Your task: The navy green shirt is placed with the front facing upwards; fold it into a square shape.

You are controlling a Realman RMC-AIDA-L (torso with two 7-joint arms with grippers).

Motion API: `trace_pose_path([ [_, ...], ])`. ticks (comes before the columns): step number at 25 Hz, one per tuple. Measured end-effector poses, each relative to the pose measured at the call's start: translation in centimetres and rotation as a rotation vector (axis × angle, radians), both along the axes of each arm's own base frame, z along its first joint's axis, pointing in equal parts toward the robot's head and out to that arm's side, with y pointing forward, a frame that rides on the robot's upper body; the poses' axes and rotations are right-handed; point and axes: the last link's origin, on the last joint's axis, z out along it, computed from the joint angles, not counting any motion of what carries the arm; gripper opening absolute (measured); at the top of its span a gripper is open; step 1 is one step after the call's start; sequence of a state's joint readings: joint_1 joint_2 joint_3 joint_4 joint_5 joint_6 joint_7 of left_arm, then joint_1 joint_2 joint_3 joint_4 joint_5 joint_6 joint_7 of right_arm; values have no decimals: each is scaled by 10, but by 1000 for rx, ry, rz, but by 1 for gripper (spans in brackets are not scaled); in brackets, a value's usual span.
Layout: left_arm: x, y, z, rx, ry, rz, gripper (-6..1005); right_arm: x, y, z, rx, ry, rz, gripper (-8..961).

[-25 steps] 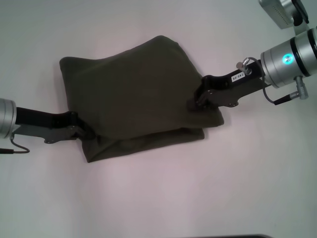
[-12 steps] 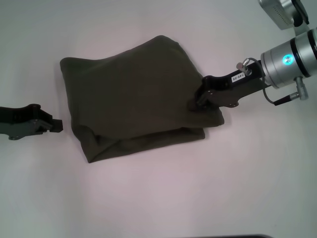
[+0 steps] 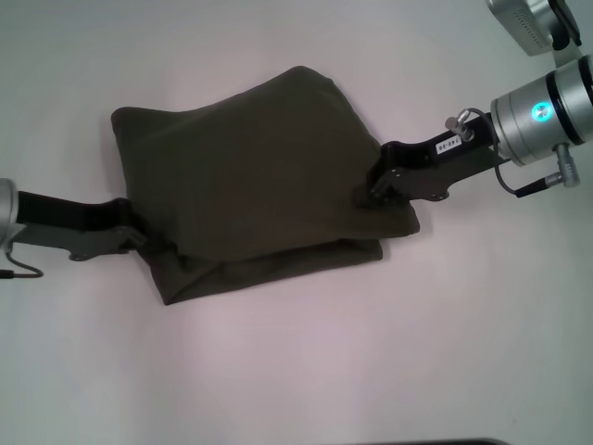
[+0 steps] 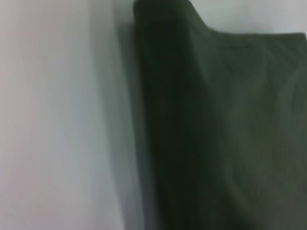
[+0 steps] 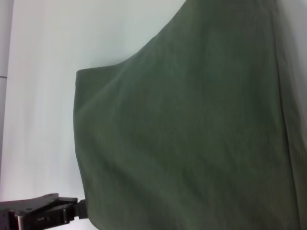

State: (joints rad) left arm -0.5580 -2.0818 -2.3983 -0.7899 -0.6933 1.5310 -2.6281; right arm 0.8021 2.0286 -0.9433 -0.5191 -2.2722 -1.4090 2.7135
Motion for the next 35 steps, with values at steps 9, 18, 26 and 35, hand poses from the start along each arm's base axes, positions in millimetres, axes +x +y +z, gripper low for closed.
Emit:
trace_pose_path([
  [9, -12, -3, 28, 72, -21, 27, 7, 2, 0, 1, 4, -6, -3, 40],
  [18, -7, -13, 46, 67, -58, -31, 7, -1, 2, 2, 6, -6, 8, 44],
  [26, 12, -11, 41, 101, -166, -129, 7, -3, 4, 10, 11, 6, 95, 48],
  [35, 18, -17, 68, 65, -250, -211, 14, -8, 7, 43, 63, 29, 342, 52],
])
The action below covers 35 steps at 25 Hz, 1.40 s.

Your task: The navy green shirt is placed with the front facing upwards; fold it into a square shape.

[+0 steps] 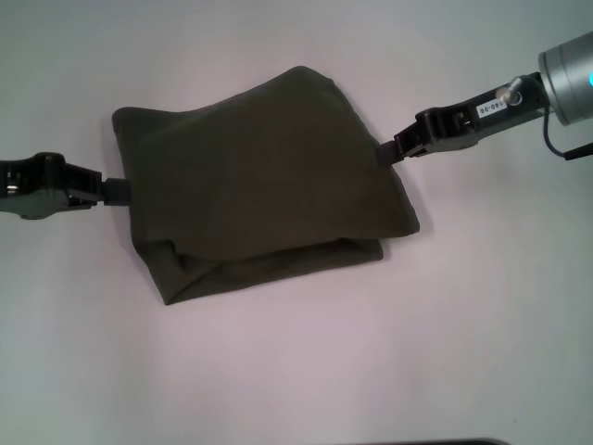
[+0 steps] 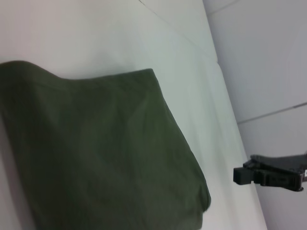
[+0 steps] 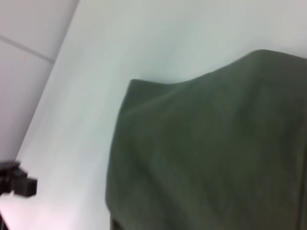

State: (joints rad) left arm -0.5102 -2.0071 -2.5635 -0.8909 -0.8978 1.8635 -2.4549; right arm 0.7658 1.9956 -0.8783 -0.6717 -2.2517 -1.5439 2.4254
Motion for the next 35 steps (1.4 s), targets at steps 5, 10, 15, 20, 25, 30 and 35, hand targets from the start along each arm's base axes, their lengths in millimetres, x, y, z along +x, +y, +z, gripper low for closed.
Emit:
trace_pose_path([
  [5, 7, -4, 3, 11, -27, -151, 15, -13, -8, 6, 98, 133, 305, 55],
  [10, 23, -12, 7, 177, -117, -533, 15, -26, -18, 3, 250, 293, 562, 57],
  [15, 20, -11, 7, 386, -213, -579, 77, -31, -30, -9, 304, 402, 664, 194],
  [20, 18, -16, -1, 434, -218, -597, 304, -32, -38, 1, 332, 468, 725, 390],
  [25, 5, -37, -6, 424, -234, -567, 557, -8, -60, 6, 349, 413, 794, 549],
  [30, -6, -75, -27, 506, -228, -704, 732, 27, -84, 7, 403, 353, 771, 684],
  [35, -13, -96, -55, 631, -188, -815, 784, 49, -105, -9, 453, 340, 778, 816],
])
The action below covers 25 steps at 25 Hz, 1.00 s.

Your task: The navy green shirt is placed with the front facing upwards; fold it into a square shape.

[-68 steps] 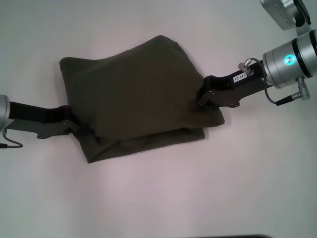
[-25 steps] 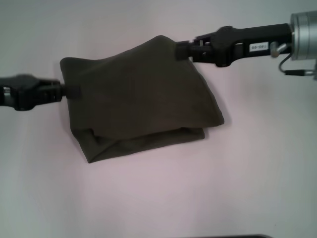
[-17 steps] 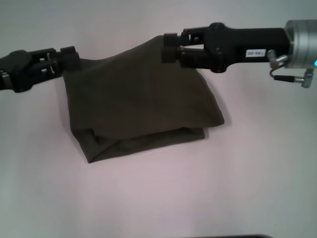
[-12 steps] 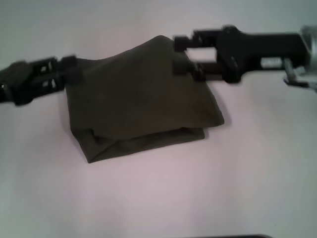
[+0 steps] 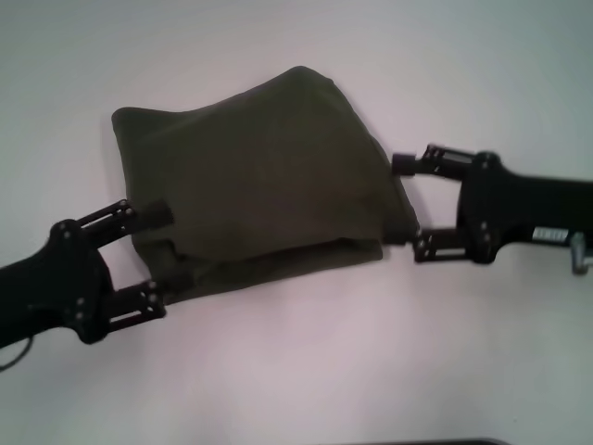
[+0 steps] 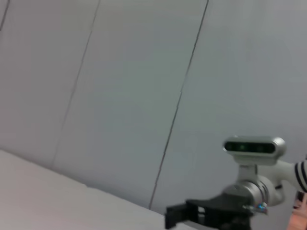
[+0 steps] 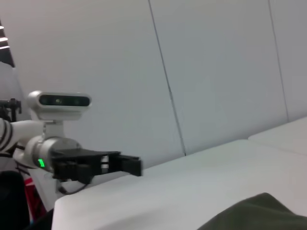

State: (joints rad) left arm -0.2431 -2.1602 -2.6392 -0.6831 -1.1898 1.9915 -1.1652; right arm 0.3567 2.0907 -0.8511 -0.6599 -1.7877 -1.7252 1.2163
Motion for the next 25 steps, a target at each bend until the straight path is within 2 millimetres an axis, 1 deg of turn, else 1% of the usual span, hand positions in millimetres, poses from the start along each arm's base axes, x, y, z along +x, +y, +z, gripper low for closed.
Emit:
trace_pose_path([
  [4, -1, 0, -6, -12, -10, 9, 781, 1, -8, -13, -31, 1, 26, 917],
  [7, -1, -1, -8, -21, -5, 5, 779, 4, -13, -25, -75, -25, 31, 914],
  [10, -4, -4, -11, -50, 4, 14, 778, 6, -20, -33, -99, -13, 35, 914],
  [16, -8, -9, -15, -96, 32, 14, 778, 4, -27, -38, -134, 16, 28, 914],
  [25, -15, -7, -8, -138, 91, -1, 778, 2, -29, -43, -164, 19, 26, 915],
])
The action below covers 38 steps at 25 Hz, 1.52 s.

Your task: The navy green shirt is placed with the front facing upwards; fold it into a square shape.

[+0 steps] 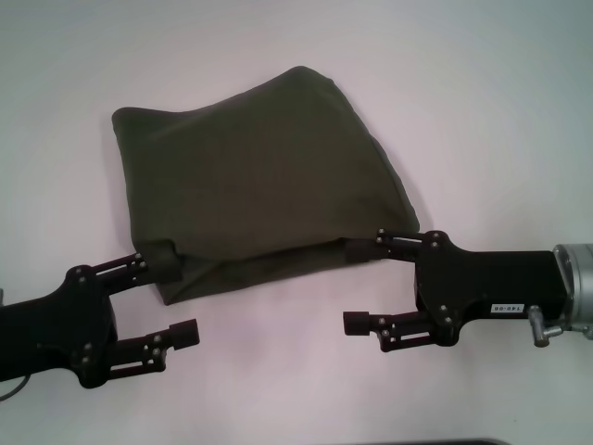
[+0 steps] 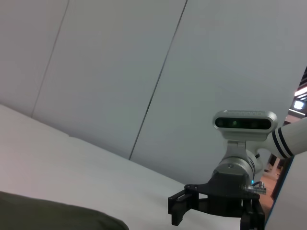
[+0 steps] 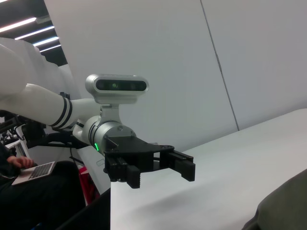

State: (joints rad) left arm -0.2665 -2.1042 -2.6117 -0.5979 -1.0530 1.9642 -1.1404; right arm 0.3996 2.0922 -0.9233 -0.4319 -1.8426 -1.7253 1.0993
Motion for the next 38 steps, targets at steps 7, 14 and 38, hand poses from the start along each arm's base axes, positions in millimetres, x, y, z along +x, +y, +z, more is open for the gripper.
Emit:
trace_pose_path([
  [7, -4, 1, 7, -23, 21, 5, 778, -2, -2, -6, -26, 10, -4, 915],
  [14, -10, 1, 13, -14, 37, 33, 778, -5, -4, -14, -63, 1, 4, 915],
  [38, -15, 24, 12, 66, 80, 115, 778, -4, -4, -14, -54, 4, -10, 915],
])
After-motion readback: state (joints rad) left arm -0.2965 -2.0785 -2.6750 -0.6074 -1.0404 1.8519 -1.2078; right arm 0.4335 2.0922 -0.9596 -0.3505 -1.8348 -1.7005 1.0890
